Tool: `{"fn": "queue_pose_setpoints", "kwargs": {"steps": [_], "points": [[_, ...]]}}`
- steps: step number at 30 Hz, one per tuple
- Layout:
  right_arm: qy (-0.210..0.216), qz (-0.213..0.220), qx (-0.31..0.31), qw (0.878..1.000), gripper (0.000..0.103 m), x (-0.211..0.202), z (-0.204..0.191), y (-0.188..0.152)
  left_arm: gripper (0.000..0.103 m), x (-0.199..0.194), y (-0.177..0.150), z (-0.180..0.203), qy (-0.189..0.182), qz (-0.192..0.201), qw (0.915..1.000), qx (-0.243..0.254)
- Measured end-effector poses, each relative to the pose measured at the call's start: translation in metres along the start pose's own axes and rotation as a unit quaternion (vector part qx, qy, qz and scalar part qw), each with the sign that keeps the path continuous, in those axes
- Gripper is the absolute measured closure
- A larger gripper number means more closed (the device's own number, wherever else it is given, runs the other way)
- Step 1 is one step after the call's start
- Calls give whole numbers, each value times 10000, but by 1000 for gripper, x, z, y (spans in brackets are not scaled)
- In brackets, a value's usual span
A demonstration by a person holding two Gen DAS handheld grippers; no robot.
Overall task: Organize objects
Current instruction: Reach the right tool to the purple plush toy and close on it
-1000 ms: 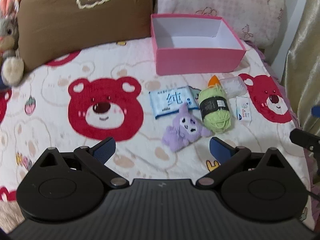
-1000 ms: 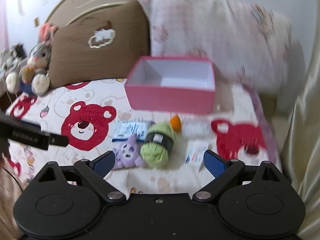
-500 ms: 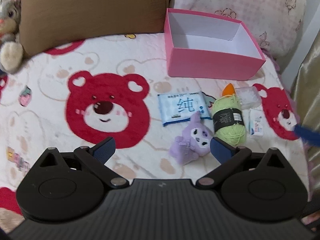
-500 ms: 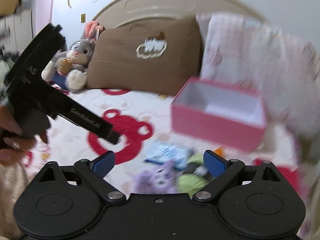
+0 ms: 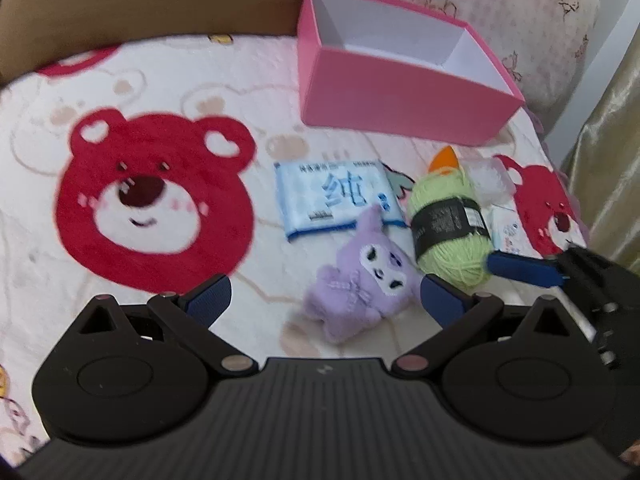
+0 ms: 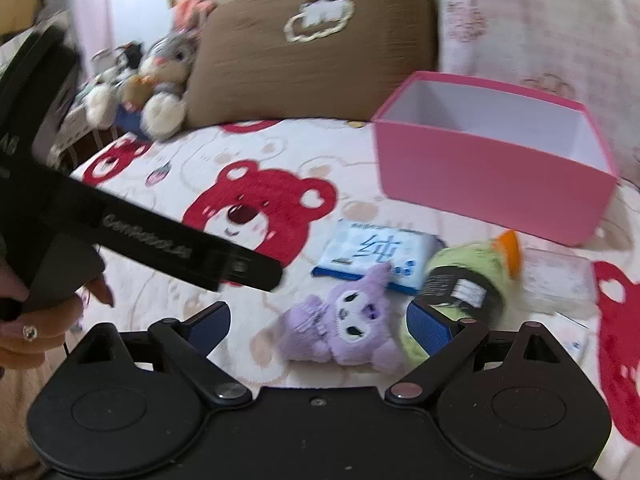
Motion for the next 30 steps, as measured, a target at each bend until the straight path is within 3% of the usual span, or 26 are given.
{"fn": "queue_pose_setpoints", "kwargs": {"steps": [4, 7, 10, 17, 20, 22, 24, 27, 30], "points": [[-223, -180, -432, 9987, 7, 21, -9, -11, 1, 16, -6, -5, -274, -55, 9990, -337], [95, -334, -108, 9993, 12, 31, -9, -13, 2, 29, -8, -11, -535, -36, 9965, -639], [-82, -332, 31, 9994, 16, 39, 2, -13, 2, 42, -11, -19, -782, -106, 9918, -1000], [-568, -559, 189, 9966, 36, 61, 30, -21, 20, 57, -12, -24, -753, -118, 9901, -1178], [-400, -618, 313, 9968, 38, 68, 31, -24, 20, 69, -17, -19, -760, -327, 9896, -1178], [-417, -585, 336, 9968, 39, 71, 28, -25, 26, 75, -19, -18, -730, -351, 9889, -1249], [-475, -573, 333, 9967, 43, 74, 26, -26, 42, 81, -19, -19, -726, -339, 9883, -1298], [-612, -660, 511, 9946, 56, 74, 28, -25, 56, 81, -18, -22, -886, -276, 9855, -1418], [-506, -758, 810, 9925, 59, 68, 29, -26, 62, 78, -22, -26, -1076, -334, 9800, -1641]]}}
Point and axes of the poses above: each gripper's, at about its wrist camera, not at the fingertips, and x roughly the way its jaws point, z to its right, y to its top, the point moved 10 cm from there along x, roughly the way its jaws point, and after that the axes turned 12 degrees about -z, right-handed, at the moved point
